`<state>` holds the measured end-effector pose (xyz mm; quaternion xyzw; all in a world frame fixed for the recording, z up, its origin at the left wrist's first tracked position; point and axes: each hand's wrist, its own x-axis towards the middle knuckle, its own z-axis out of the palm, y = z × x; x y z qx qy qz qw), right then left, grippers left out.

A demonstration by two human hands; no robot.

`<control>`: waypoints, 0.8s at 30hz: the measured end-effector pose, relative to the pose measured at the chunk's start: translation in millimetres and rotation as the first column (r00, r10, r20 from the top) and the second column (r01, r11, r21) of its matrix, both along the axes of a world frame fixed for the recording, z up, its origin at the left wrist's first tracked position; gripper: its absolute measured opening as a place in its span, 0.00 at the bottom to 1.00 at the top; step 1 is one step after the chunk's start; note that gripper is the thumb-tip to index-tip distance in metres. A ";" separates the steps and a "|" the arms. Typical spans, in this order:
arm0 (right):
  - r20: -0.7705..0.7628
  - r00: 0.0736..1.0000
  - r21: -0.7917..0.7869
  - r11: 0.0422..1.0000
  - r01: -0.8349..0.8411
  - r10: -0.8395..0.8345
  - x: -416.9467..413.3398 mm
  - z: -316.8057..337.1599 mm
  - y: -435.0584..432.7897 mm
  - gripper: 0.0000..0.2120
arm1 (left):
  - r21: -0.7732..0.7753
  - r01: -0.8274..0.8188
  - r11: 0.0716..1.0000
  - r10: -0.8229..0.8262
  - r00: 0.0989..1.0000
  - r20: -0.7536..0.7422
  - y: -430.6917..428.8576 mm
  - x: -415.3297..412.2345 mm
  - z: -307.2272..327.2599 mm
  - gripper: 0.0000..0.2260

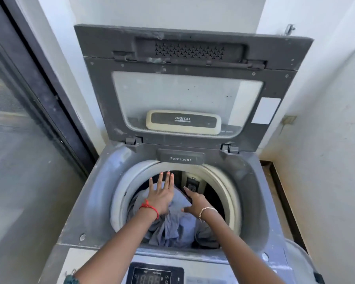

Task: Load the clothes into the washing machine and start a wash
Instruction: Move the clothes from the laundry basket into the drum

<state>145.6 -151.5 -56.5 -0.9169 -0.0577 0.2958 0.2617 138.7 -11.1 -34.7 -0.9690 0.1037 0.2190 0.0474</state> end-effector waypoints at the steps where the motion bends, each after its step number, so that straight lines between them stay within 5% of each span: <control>1: 0.016 1.000 -0.001 1.000 0.002 -0.002 0.0 2.2 -6.6 0.39 | -0.008 0.012 1.000 -0.012 1.000 -0.014 -6.2 1.9 3.8 0.45; 8: 0.134 0.991 -0.076 0.996 0.034 -0.024 -5.2 14.3 -53.8 0.45 | -0.133 0.089 0.987 -0.082 0.995 0.053 -58.8 6.9 18.7 0.49; 12: 0.279 0.956 0.035 0.996 0.083 -0.090 -18.5 42.9 -91.4 0.43 | -0.246 0.168 0.955 -0.136 0.981 0.141 -102.4 5.7 38.2 0.47; 18: 0.487 0.750 0.309 0.892 0.329 -0.446 -64.5 89.5 -190.8 0.41 | -0.446 0.361 0.819 -0.259 0.926 0.275 -205.1 -9.1 74.9 0.42; 24: 0.484 0.585 0.291 0.750 0.594 -0.651 -133.8 72.3 -296.7 0.40 | -0.469 0.484 0.739 -0.456 0.871 0.180 -326.8 -43.1 61.5 0.45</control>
